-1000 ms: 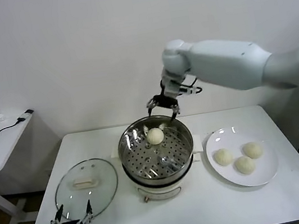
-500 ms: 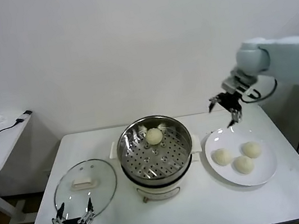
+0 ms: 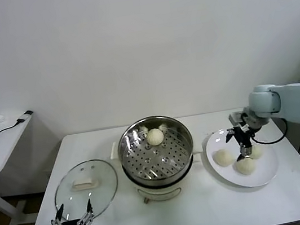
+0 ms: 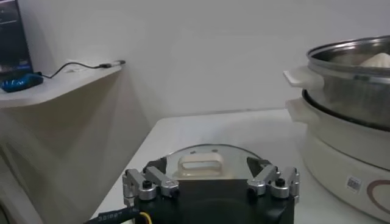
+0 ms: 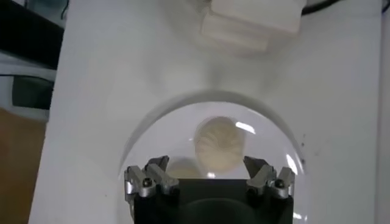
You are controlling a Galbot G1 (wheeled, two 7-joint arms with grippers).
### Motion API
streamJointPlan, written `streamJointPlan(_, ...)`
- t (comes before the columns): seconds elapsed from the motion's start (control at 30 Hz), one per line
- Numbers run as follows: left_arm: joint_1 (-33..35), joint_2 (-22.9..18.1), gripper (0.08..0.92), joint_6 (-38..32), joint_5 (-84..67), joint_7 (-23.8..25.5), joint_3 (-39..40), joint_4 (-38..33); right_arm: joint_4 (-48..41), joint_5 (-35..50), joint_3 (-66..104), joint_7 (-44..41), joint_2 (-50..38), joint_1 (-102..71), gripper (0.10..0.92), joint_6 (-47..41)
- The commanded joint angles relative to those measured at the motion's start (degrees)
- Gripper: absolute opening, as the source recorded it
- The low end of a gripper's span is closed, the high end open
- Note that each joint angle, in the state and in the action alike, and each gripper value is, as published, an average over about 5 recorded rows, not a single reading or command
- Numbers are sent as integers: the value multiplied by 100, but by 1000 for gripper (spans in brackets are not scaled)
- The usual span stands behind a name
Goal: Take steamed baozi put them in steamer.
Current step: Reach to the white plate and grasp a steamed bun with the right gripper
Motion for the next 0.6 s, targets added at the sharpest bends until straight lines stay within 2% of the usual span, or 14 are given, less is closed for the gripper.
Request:
streamJointPlan(0.03,4,6,823,-10,1,-2,-19,13,-594,25,694,271,128,-1064,823,-496)
streamJointPlan(0.6,48,6,823,-89,46,-15,-33,117,-1422,-312,1396,311,661,-1699,822,-385)
